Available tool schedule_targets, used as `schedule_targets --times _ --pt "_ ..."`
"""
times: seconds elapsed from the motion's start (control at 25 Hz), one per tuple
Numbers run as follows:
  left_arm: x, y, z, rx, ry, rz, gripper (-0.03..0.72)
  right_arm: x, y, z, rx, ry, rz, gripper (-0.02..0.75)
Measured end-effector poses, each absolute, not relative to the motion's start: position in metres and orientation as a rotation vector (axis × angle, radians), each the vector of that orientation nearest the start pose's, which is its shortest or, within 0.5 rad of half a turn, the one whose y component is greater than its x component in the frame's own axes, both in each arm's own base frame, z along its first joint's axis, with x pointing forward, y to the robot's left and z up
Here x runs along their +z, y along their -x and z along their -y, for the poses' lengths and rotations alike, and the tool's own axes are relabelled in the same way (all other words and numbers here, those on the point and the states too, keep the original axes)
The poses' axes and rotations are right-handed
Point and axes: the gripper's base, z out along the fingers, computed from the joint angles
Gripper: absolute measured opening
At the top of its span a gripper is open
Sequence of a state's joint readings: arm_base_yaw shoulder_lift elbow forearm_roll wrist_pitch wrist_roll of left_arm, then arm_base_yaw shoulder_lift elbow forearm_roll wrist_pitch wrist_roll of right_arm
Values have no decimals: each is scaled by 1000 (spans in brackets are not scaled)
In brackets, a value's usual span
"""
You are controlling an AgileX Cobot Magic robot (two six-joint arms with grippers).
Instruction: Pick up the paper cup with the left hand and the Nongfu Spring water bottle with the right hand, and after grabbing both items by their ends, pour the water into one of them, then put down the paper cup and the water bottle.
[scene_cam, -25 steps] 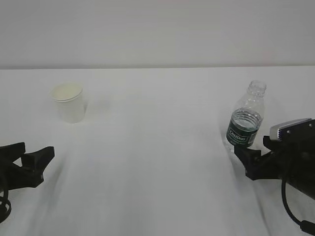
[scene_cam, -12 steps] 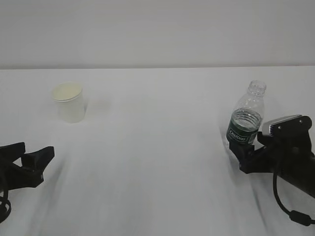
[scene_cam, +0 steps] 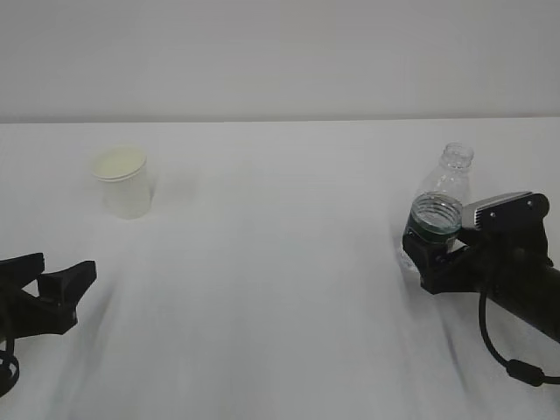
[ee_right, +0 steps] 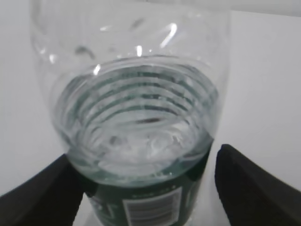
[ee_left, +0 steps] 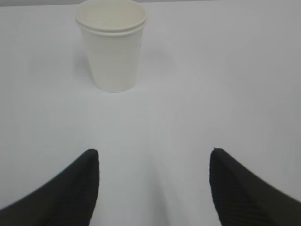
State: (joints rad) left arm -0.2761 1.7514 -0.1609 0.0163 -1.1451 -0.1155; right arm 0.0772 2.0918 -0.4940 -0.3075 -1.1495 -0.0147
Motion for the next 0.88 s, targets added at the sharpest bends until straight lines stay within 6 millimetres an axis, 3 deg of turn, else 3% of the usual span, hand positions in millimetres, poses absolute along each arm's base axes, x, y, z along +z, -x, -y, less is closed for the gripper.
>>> schedule_targets --times 0.6,0.88 --pt "113 -204 59 -270 -174 -1930 524 70 -300 -49 229 395 -1870 637" --pt "113 -204 59 -269 -176 -1930 524 50 -299 -49 246 388 -1929 636"
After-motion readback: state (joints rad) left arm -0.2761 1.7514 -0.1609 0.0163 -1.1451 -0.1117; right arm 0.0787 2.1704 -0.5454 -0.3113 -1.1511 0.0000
